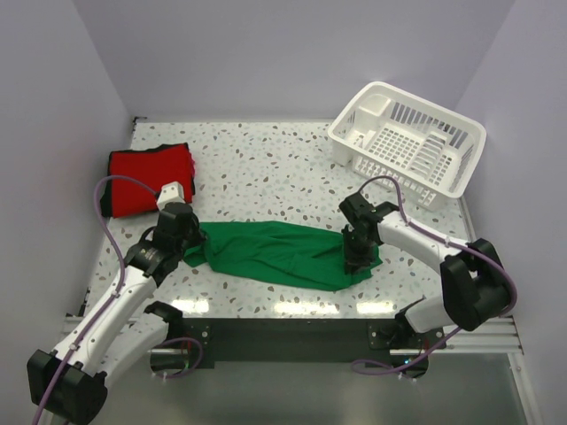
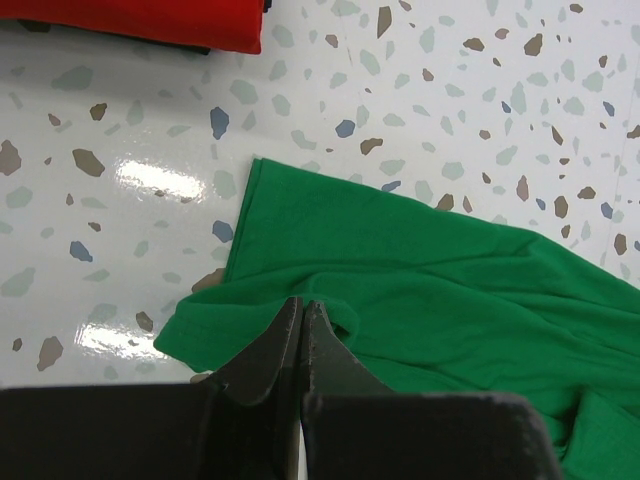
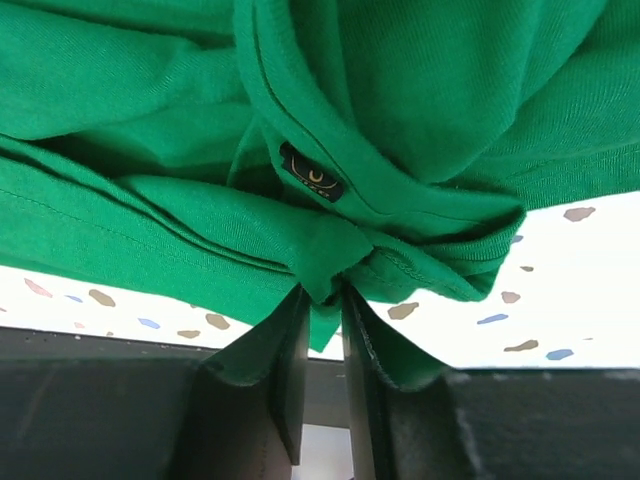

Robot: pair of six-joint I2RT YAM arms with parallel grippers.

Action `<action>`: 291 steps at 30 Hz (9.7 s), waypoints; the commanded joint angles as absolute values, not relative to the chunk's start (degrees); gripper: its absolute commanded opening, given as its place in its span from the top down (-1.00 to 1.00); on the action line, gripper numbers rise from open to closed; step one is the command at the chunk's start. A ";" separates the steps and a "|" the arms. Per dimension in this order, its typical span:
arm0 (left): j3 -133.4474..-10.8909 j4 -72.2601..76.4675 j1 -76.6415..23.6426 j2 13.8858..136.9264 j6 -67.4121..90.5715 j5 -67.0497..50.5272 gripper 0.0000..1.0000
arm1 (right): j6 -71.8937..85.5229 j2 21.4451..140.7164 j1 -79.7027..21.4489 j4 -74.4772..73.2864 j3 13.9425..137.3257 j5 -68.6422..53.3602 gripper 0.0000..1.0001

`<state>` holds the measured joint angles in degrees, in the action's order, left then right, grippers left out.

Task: Fold and stack the t-shirts
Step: Flatten the tshirt out

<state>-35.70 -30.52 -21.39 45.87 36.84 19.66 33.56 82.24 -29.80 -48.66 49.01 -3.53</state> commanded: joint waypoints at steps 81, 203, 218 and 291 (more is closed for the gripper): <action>-83.23 -19.78 -20.30 61.78 25.93 24.70 1.00 | 0.79 80.68 -25.14 -30.50 118.21 25.67 1.00; -63.21 -22.41 -17.31 96.17 19.51 9.40 -0.96 | 26.46 103.10 -29.36 -30.23 70.22 -5.28 -0.98; -35.16 -29.53 -13.72 66.99 37.26 18.37 -0.34 | 29.18 95.63 -29.36 -39.19 78.49 -2.20 -0.98; -33.13 -21.01 -3.87 72.86 29.00 7.12 1.00 | 47.37 71.02 -30.76 -50.19 33.40 2.73 0.17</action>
